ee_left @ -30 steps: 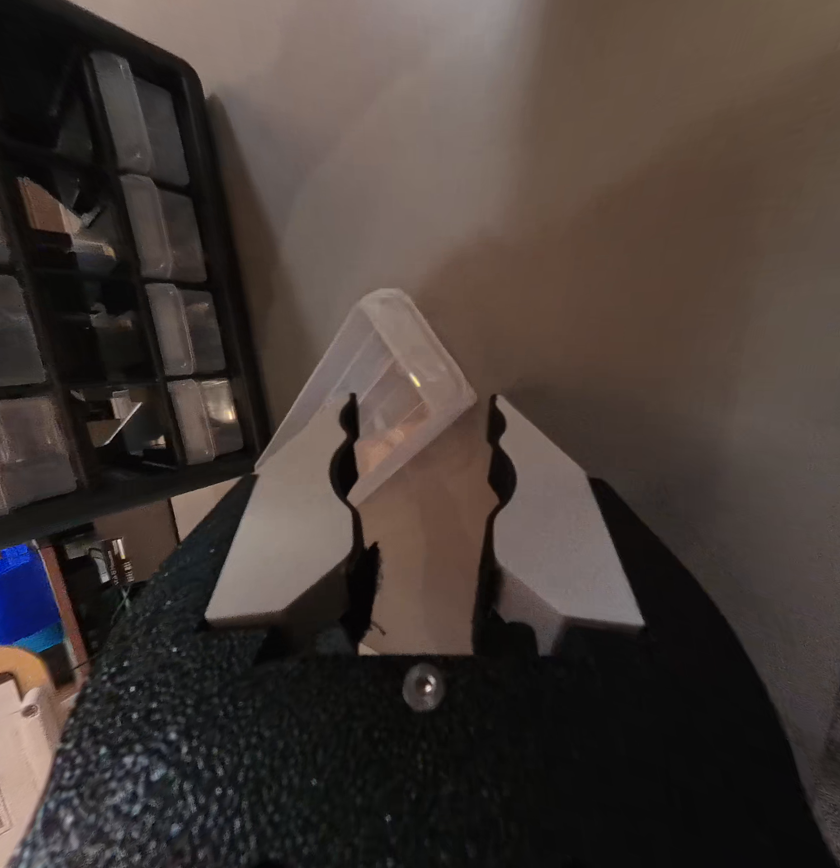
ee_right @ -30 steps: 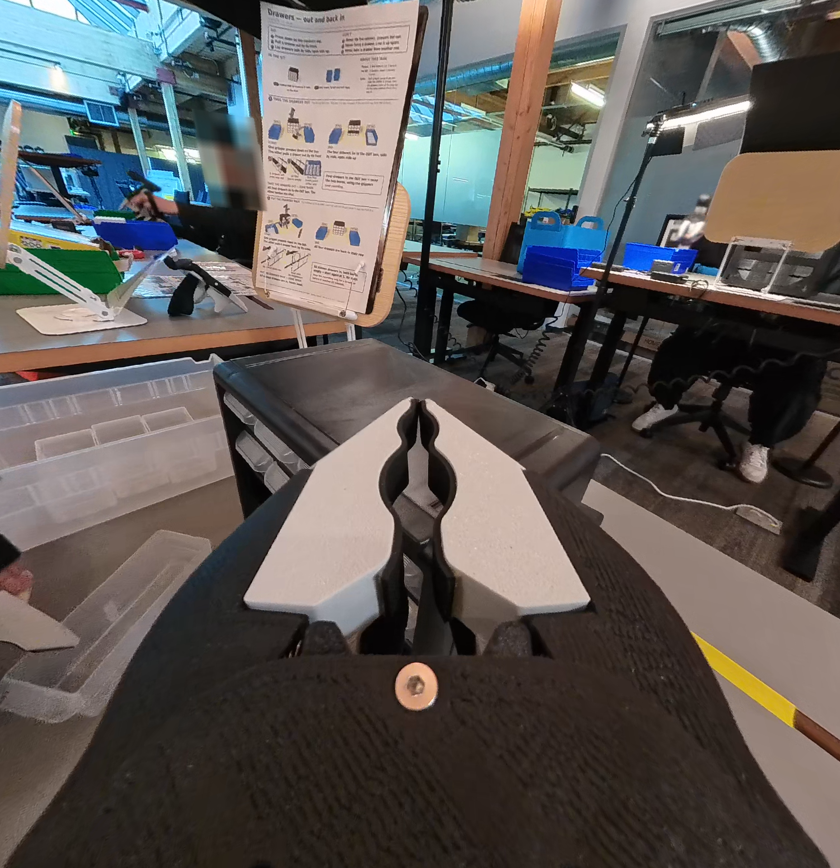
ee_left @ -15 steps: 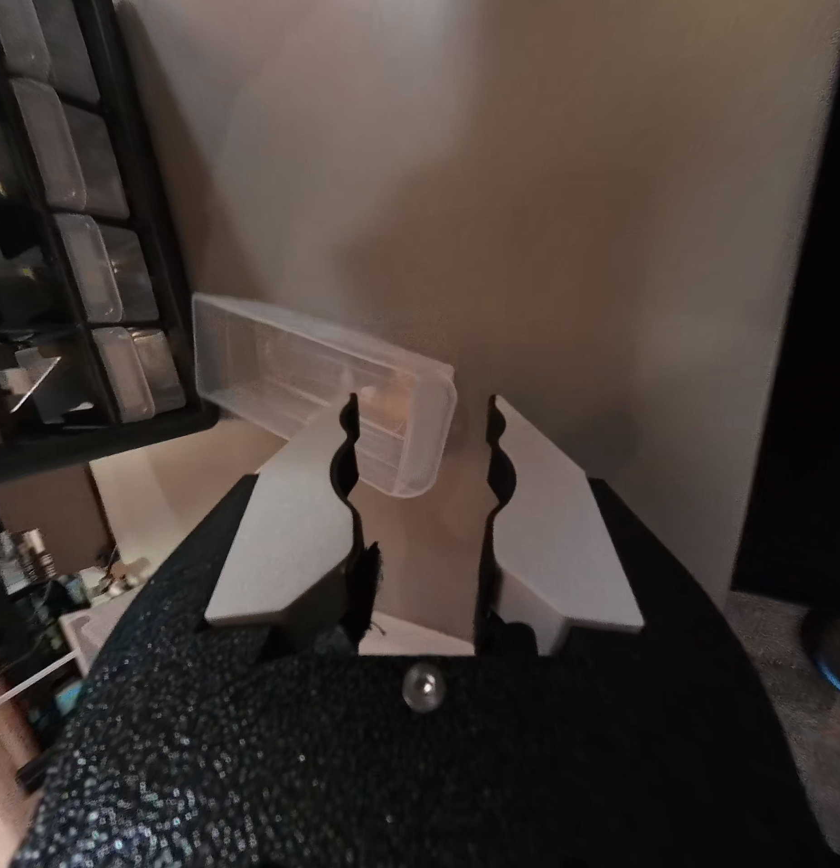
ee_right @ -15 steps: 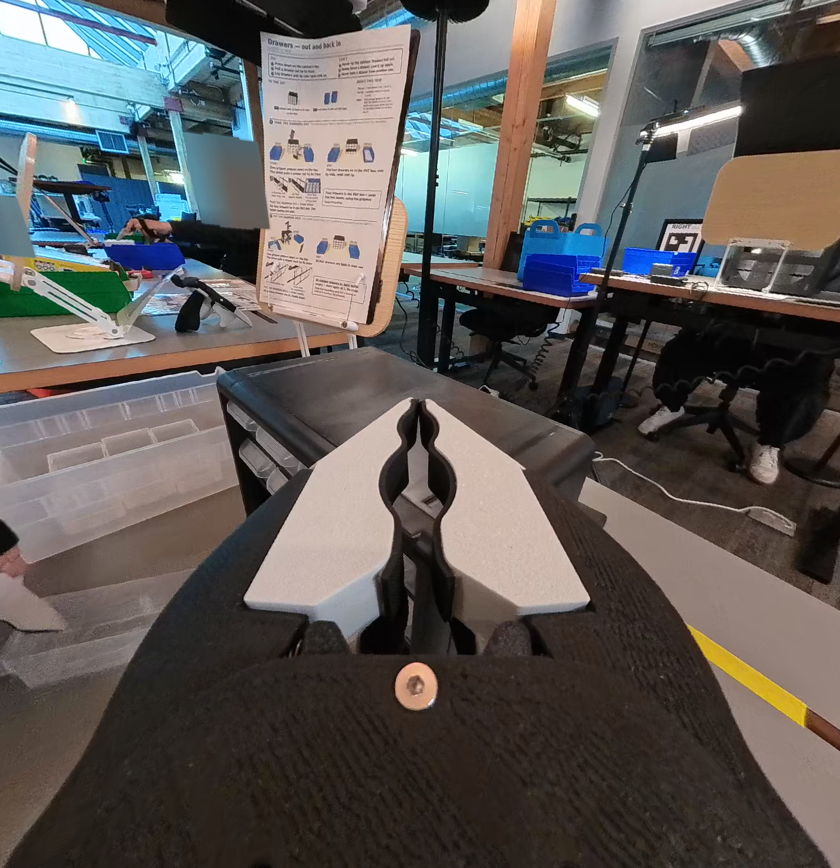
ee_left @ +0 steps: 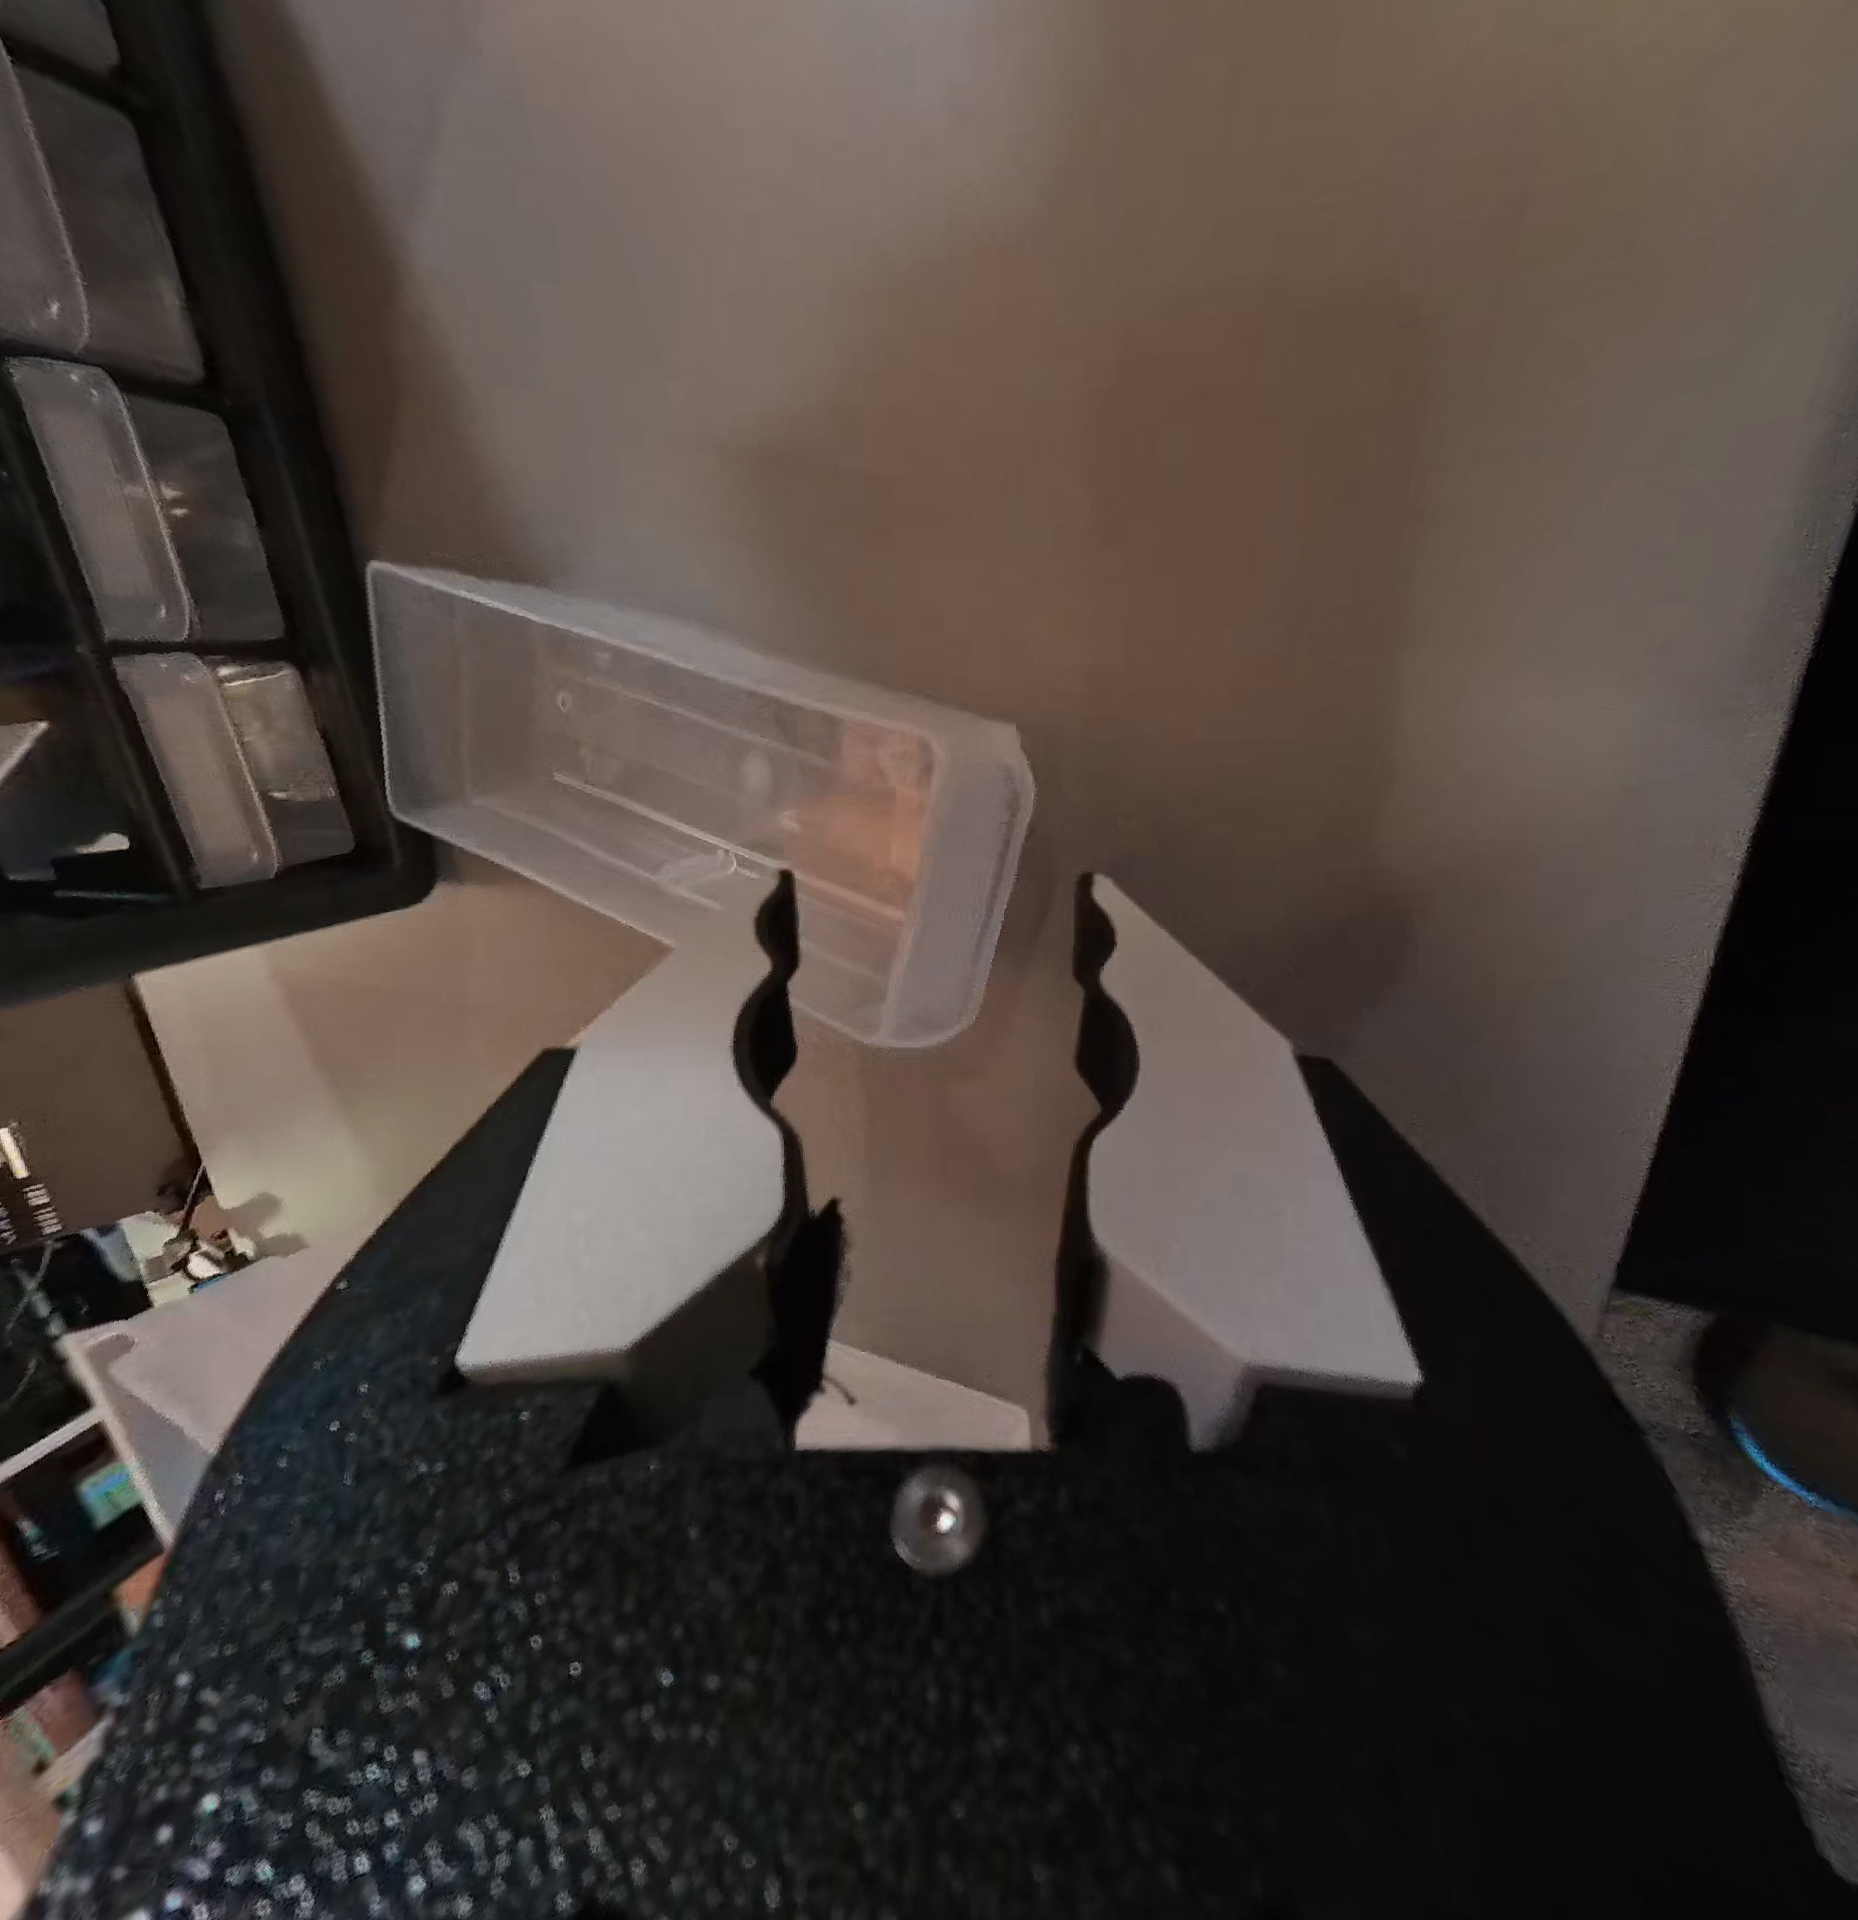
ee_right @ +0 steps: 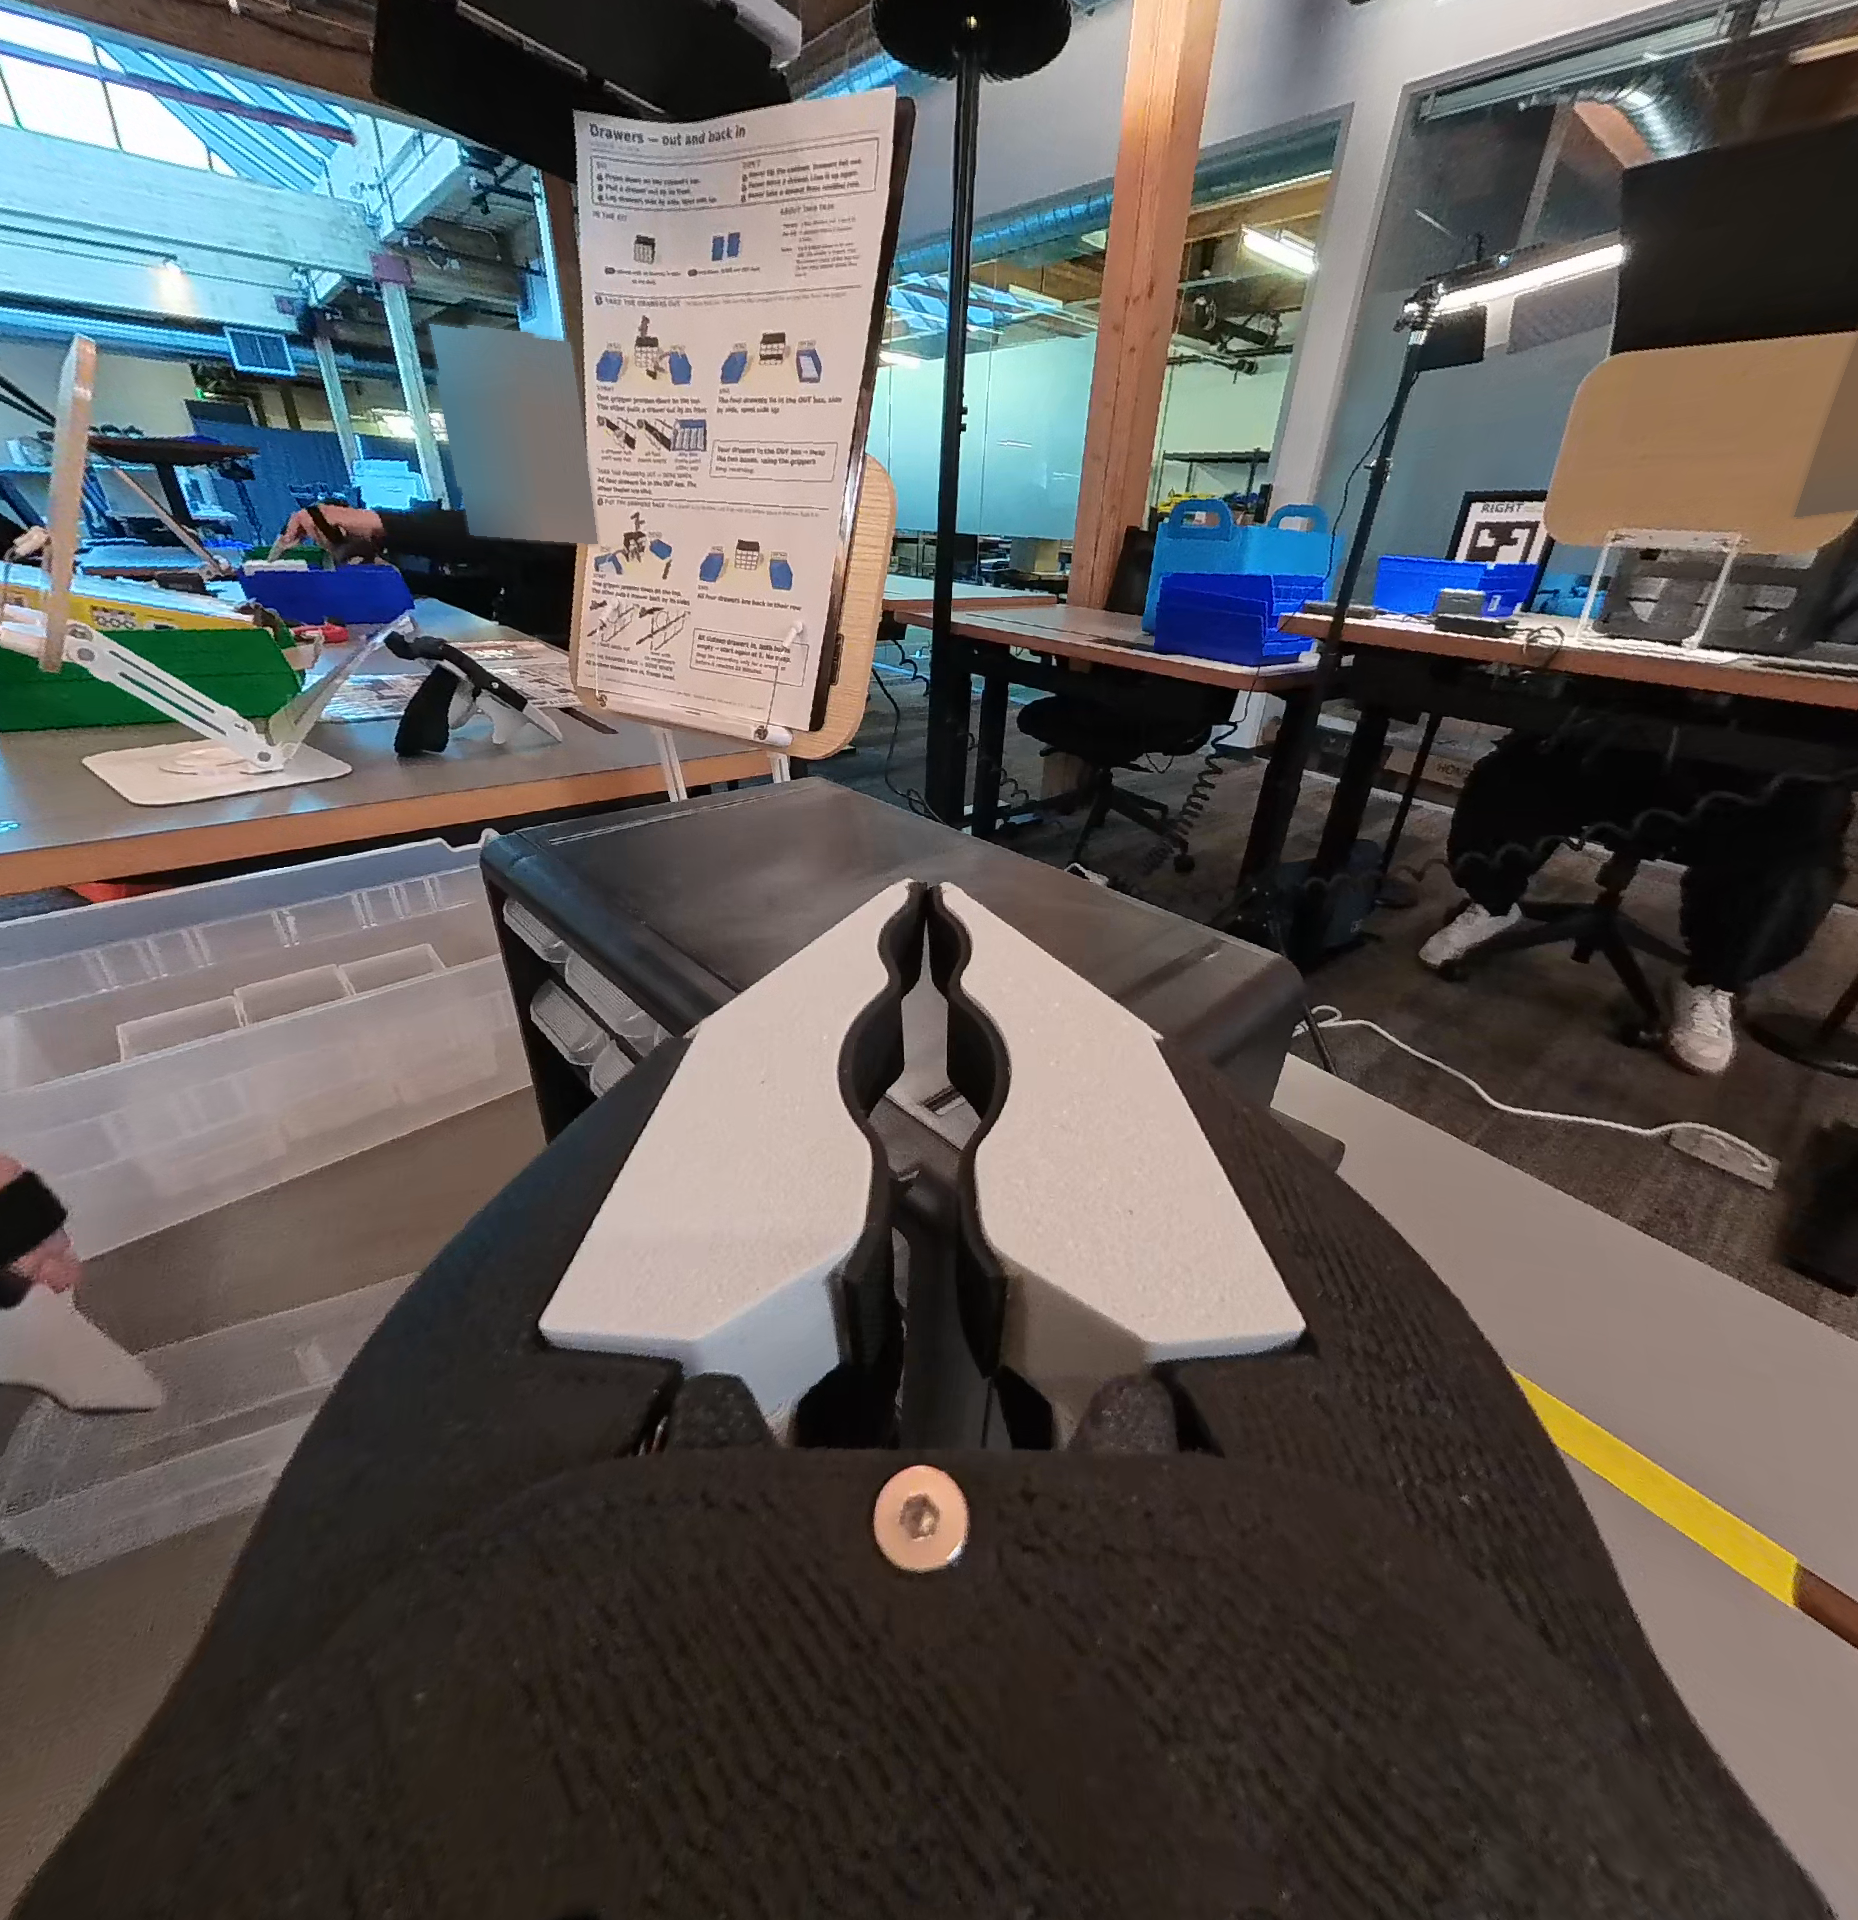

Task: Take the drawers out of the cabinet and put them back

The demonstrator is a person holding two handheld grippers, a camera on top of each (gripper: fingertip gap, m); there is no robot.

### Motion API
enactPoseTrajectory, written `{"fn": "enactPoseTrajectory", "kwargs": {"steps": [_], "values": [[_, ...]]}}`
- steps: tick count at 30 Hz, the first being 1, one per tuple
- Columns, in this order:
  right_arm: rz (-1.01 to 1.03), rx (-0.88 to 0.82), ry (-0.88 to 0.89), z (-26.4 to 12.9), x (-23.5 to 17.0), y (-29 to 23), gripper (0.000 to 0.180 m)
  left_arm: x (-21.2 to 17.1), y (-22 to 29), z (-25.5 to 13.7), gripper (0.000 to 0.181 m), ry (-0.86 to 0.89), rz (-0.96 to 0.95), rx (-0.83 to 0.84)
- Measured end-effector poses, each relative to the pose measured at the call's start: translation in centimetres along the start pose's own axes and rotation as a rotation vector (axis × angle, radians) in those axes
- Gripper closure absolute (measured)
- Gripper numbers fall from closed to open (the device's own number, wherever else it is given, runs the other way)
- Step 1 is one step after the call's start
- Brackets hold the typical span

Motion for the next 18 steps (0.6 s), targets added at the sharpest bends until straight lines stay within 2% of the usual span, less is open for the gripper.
{"fn": "enactPoseTrajectory", "kwargs": {"steps": [4, 8, 18], "values": [[0.0, 0.003, -0.003, 0.1, 0.0, -0.1, 0.18, 0.5, 0.1, 0.2, 0.163, -0.001, 0.11, 0.094], [0.0, 0.004, -0.004, 0.1, -0.1, -0.1, 0.18, 1.1, 0.0, 0.0, 0.164, 0.006, 0.179, 0.146], [-0.007, 0.009, -0.005, 0.3, 0.0, -0.4, 0.18, 1.8, -5.6, -3.3, 0.164, -0.002, 0.06, 0.248]]}}
Point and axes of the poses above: each gripper's, where its closed fingertips meet, z out along the fingers, x out of its top, y = z × x across the jaws, the point moved 4 cm from there along -z, back along the fingers, and after that the axes turned 14 degrees about z, right-handed, at the moved point
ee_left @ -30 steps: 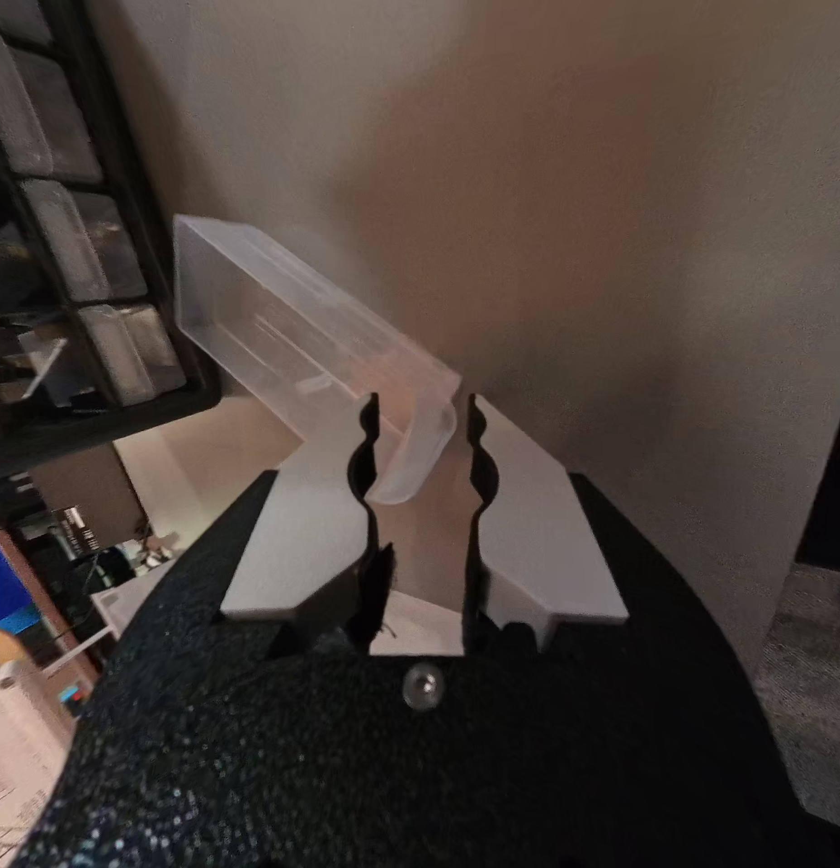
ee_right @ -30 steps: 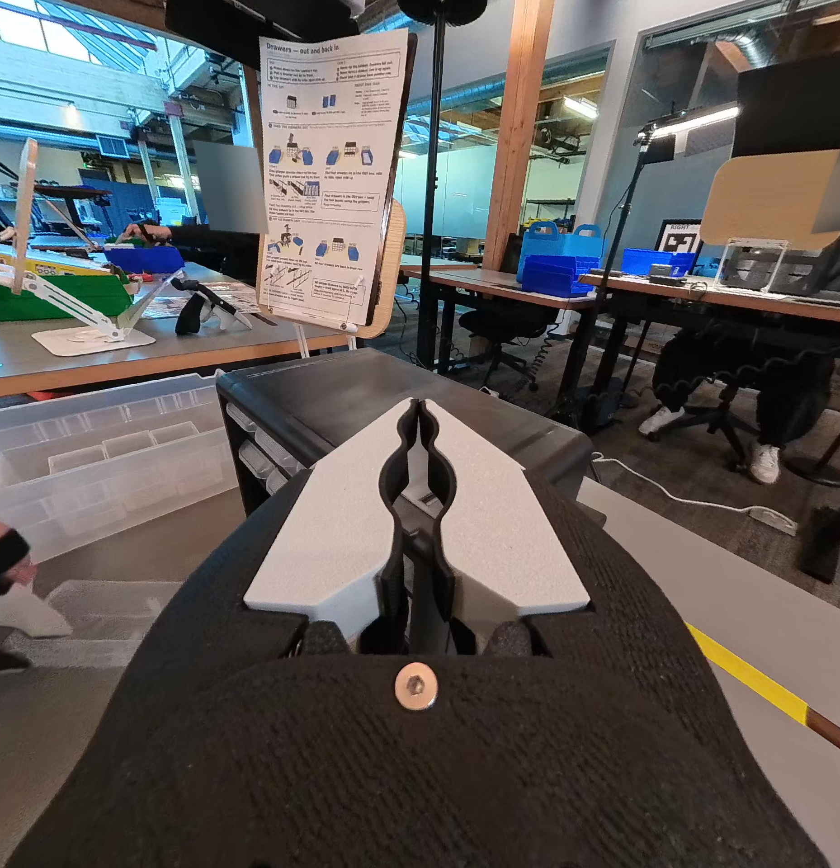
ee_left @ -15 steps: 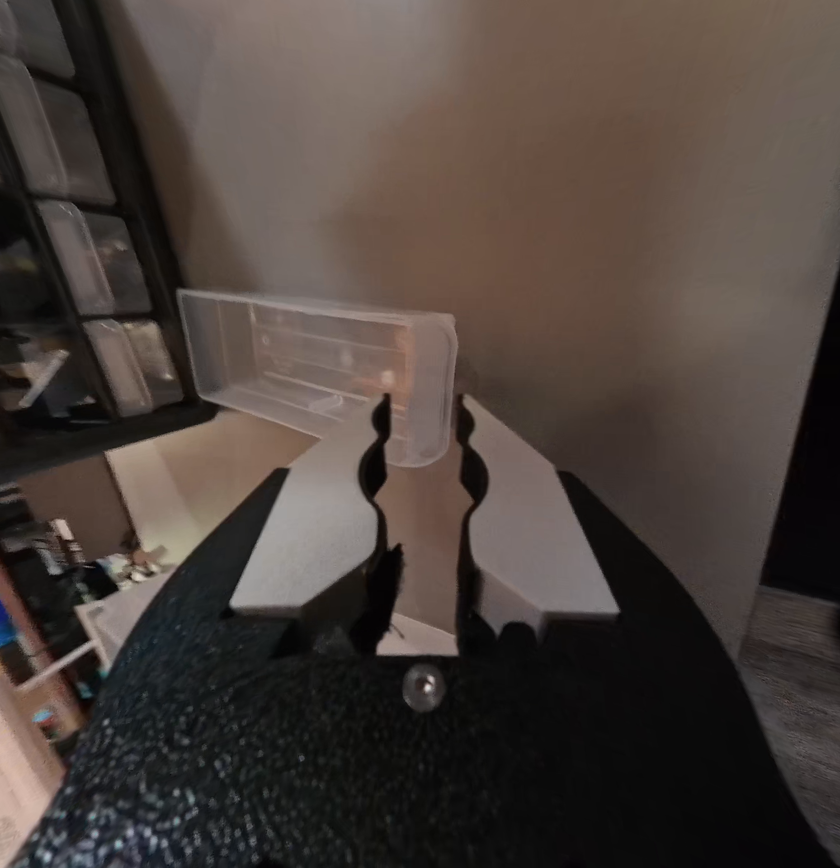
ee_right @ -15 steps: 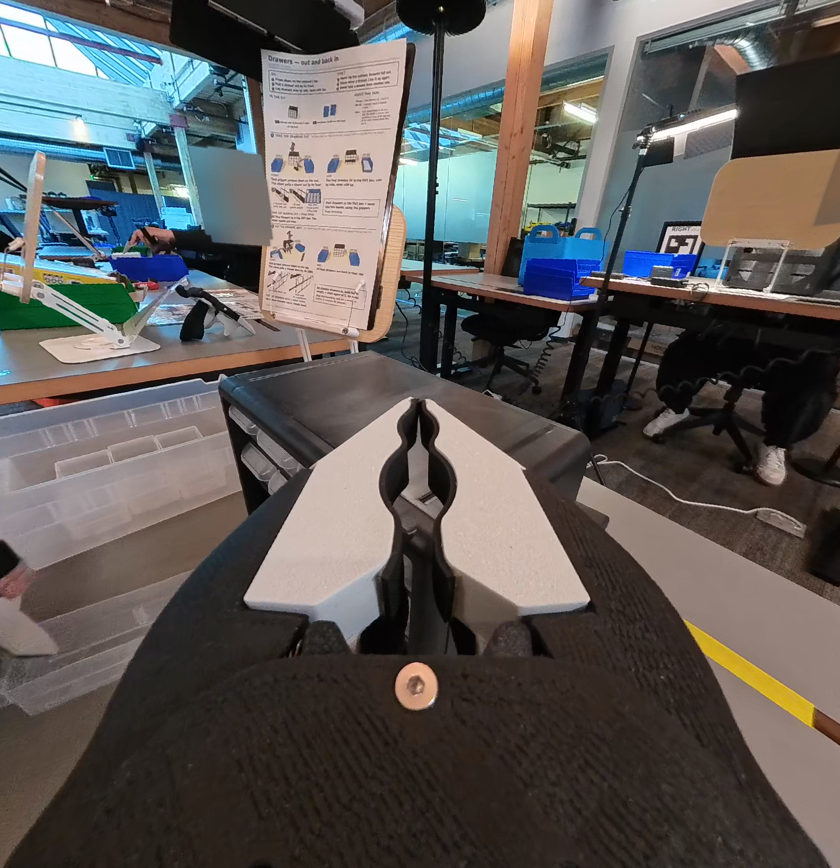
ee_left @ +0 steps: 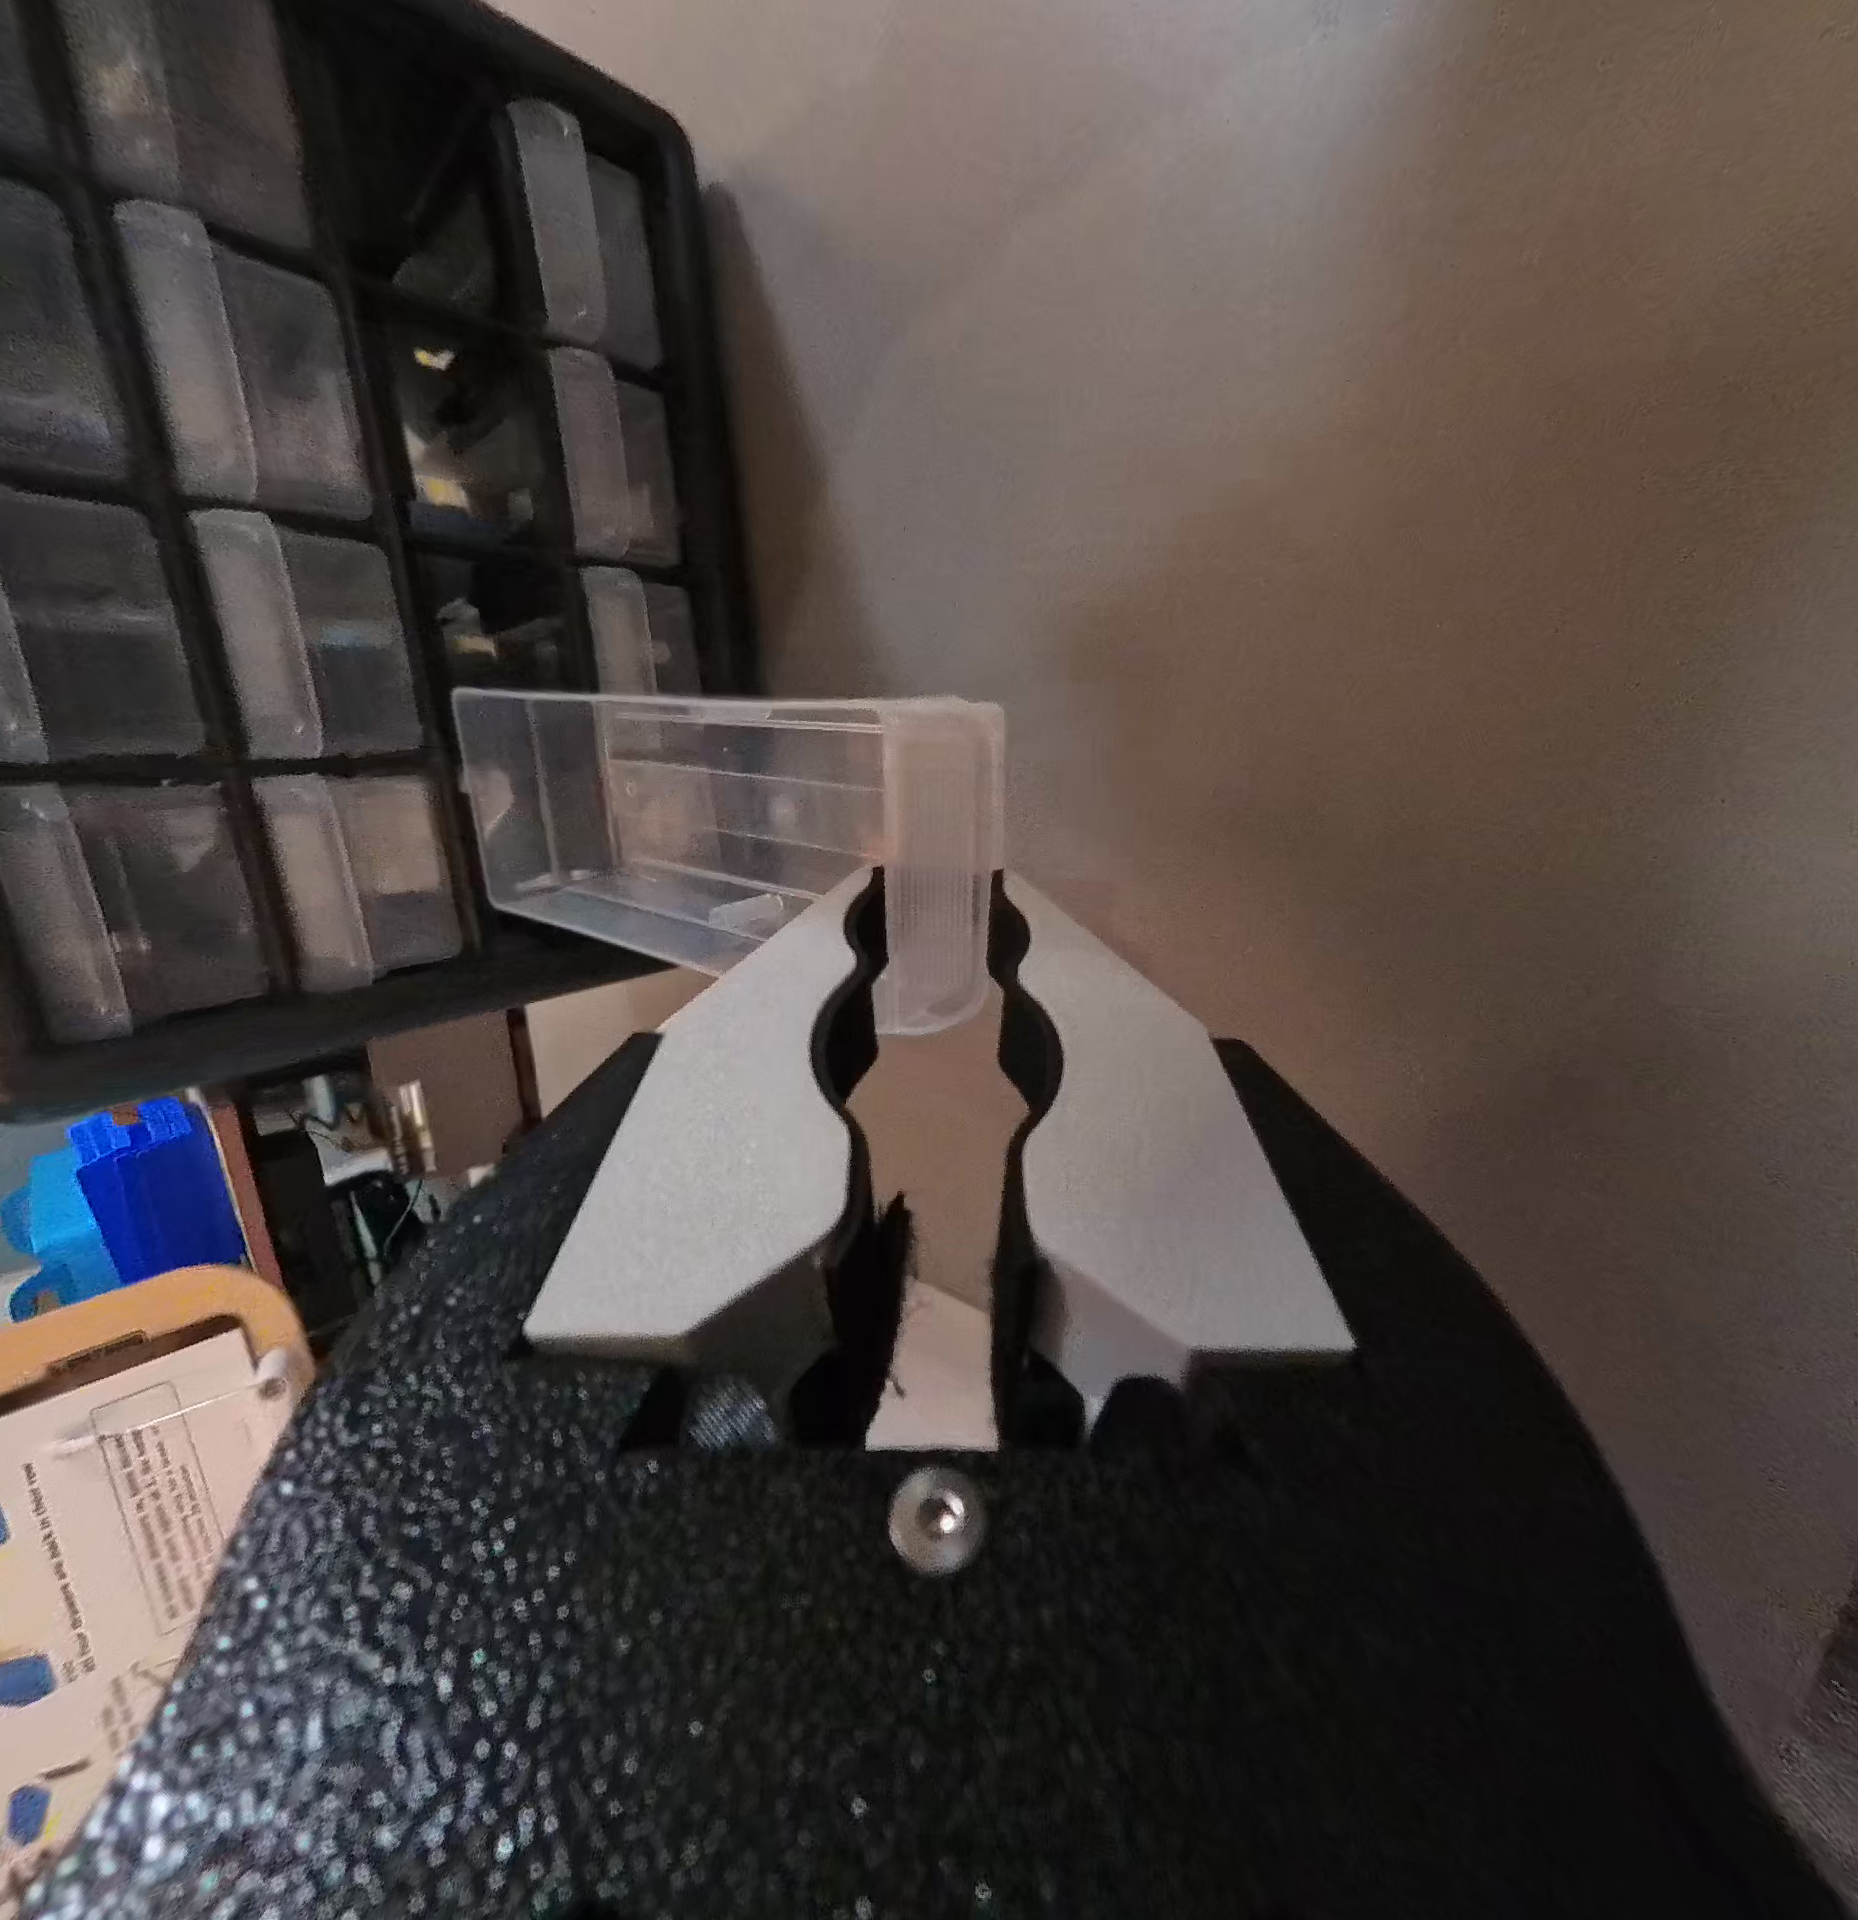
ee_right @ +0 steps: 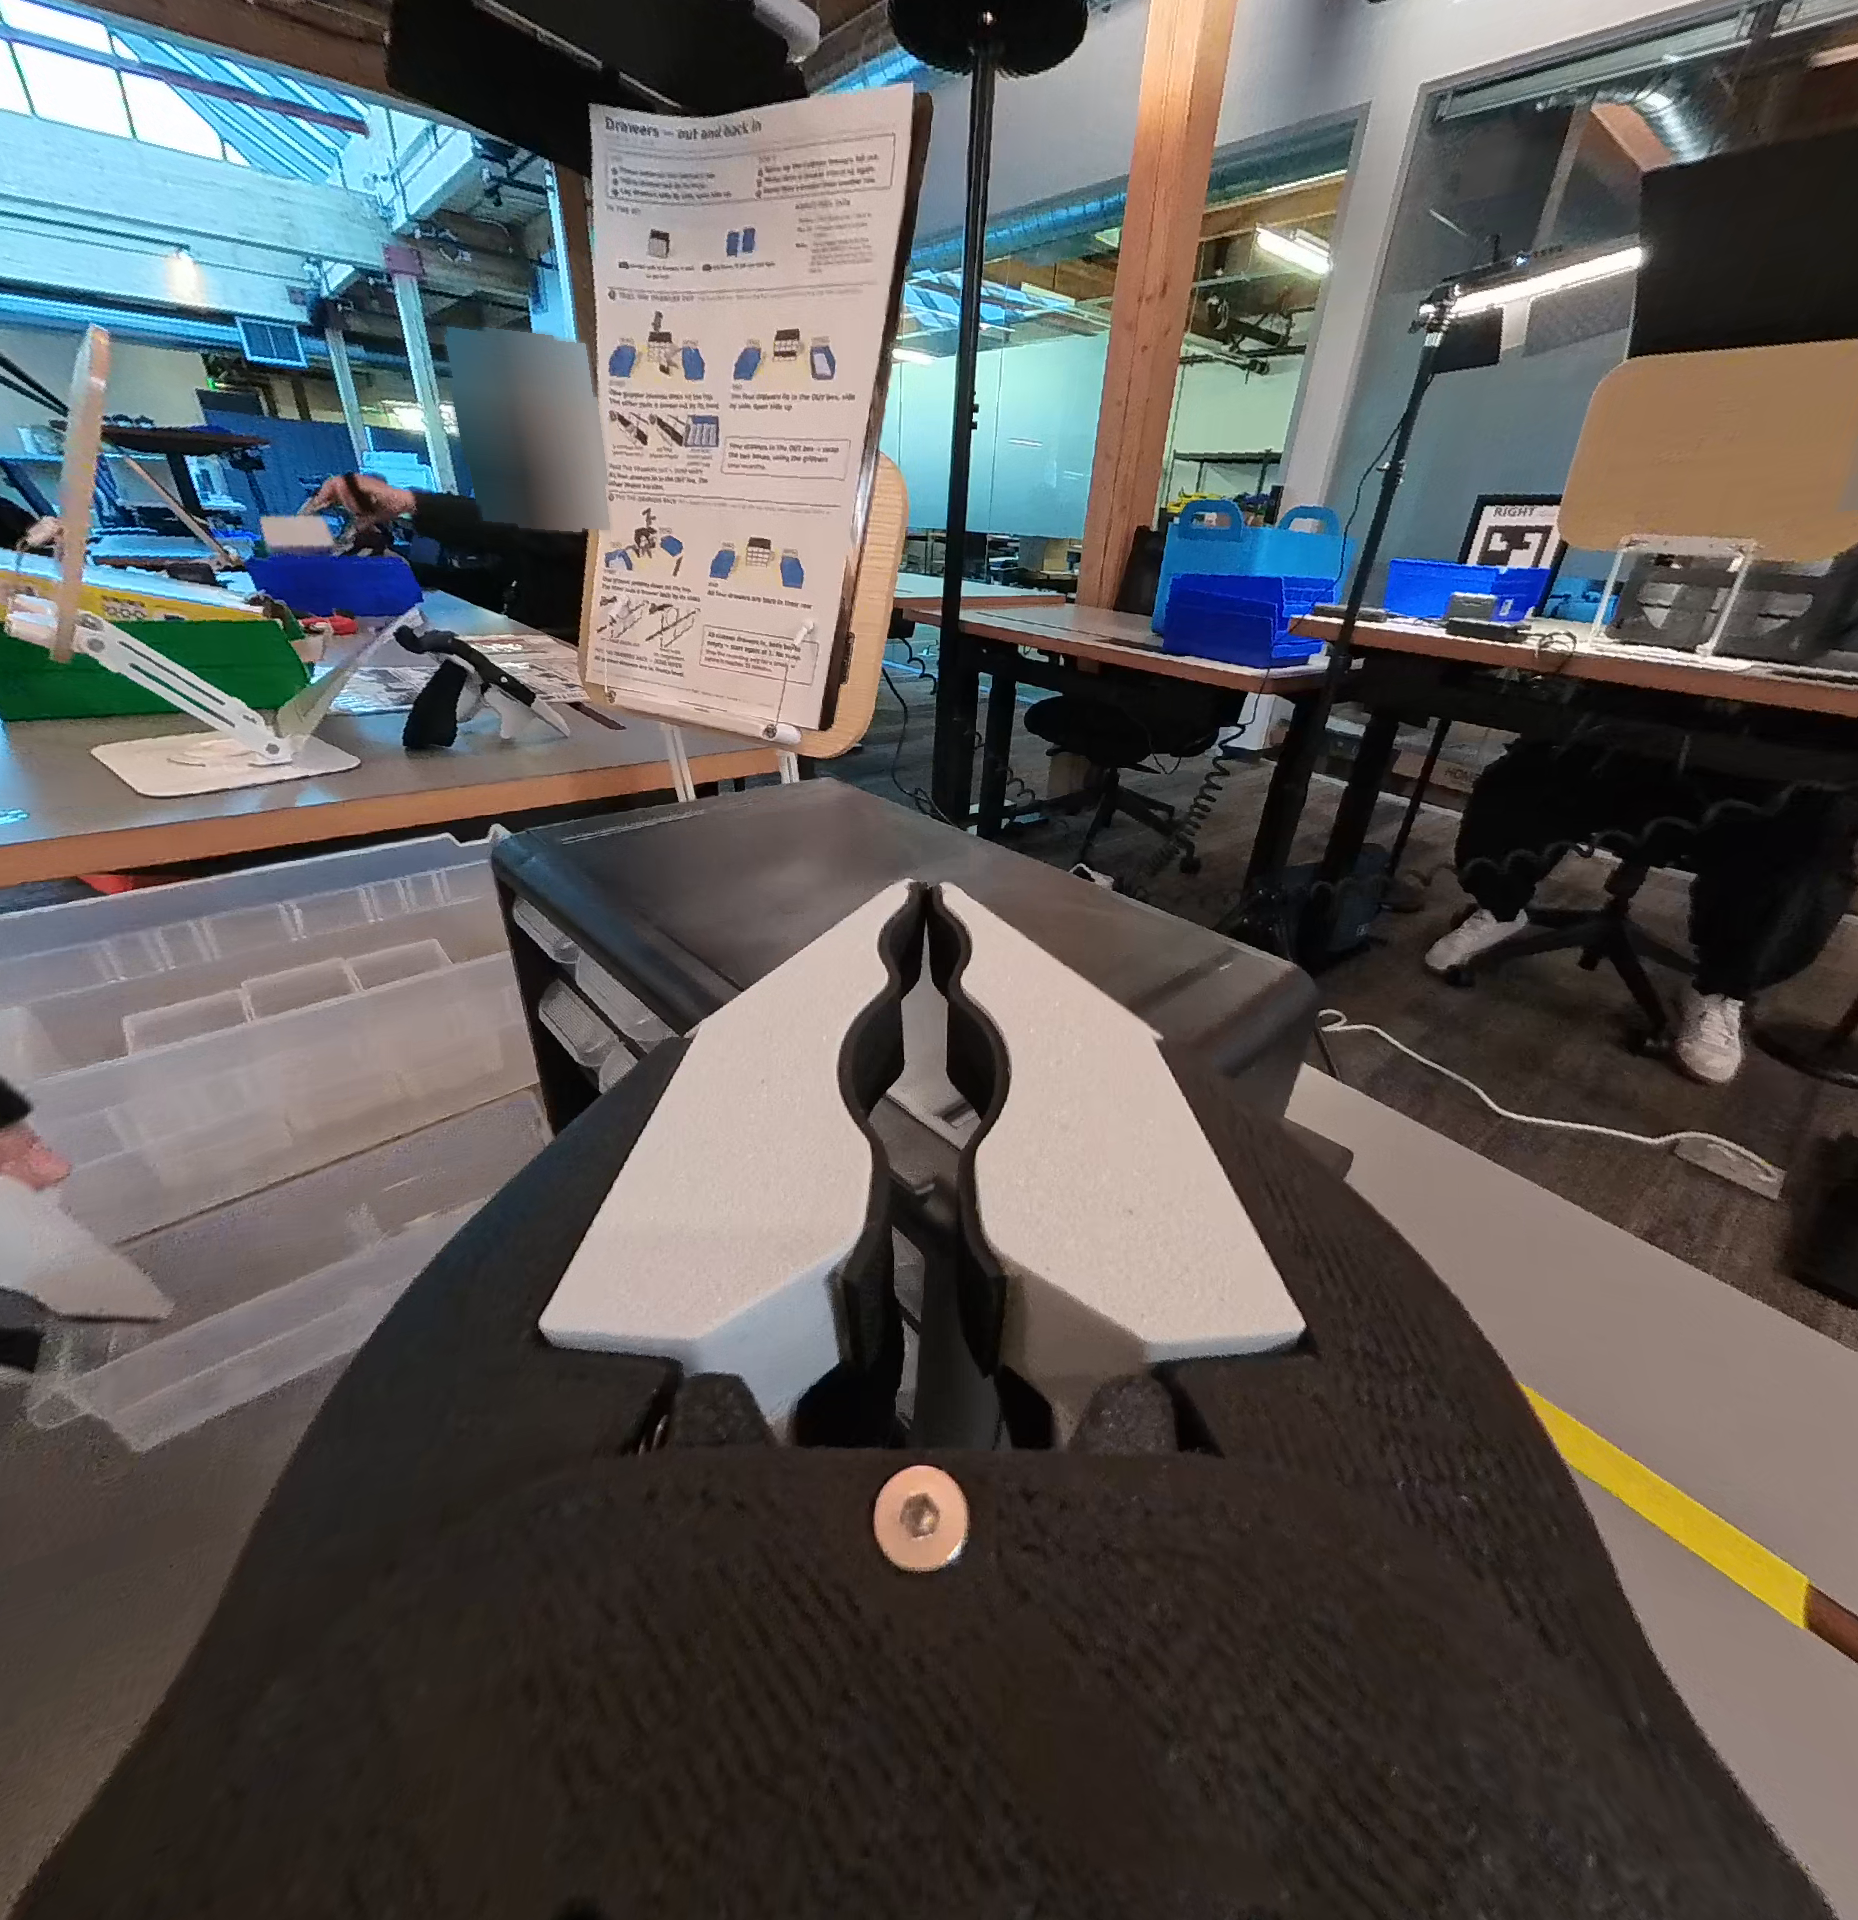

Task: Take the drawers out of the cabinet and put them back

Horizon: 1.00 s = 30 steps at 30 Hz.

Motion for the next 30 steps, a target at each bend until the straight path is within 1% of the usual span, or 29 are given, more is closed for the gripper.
{"fn": "enactPoseTrajectory", "kwargs": {"steps": [4, 9, 14, 17, 20, 24, 27, 30], "values": [[-0.011, 0.005, -0.001, 0.1, 0.1, -0.3, 0.18, -0.6, -1.2, 0.2, 0.165, -0.011, -0.041, -0.082], [-0.015, 0.007, -0.009, 0.2, 0.0, -0.4, 0.18, -0.9, -2.6, 0.7, 0.165, -0.051, -0.04, -0.089], [-0.014, 0.005, -0.004, 0.1, 0.0, -0.3, 0.18, -0.6, -2.8, 0.9, 0.165, -0.024, -0.151, -0.183], [-0.01, 0.005, -0.006, 0.1, 0.0, -0.2, 0.18, -1.2, -3.5, 0.9, 0.165, -0.062, -0.145, -0.154], [-0.012, 0.005, -0.007, 0.2, -0.1, -0.2, 0.18, -1.5, -4.0, 1.1, 0.165, -0.064, -0.155, -0.156], [-0.014, 0.007, -0.008, 0.2, -0.1, -0.3, 0.18, -2.4, -4.7, 2.3, 0.165, -0.074, -0.139, -0.137], [-0.015, 0.008, -0.009, 0.3, -0.1, -0.3, 0.18, -2.8, -5.3, 3.5, 0.165, -0.081, -0.122, -0.093], [-0.016, 0.009, -0.01, 0.3, -0.1, -0.3, 0.18, -3.5, -6.1, 5.2, 0.164, -0.123, -0.063, -0.002]]}}
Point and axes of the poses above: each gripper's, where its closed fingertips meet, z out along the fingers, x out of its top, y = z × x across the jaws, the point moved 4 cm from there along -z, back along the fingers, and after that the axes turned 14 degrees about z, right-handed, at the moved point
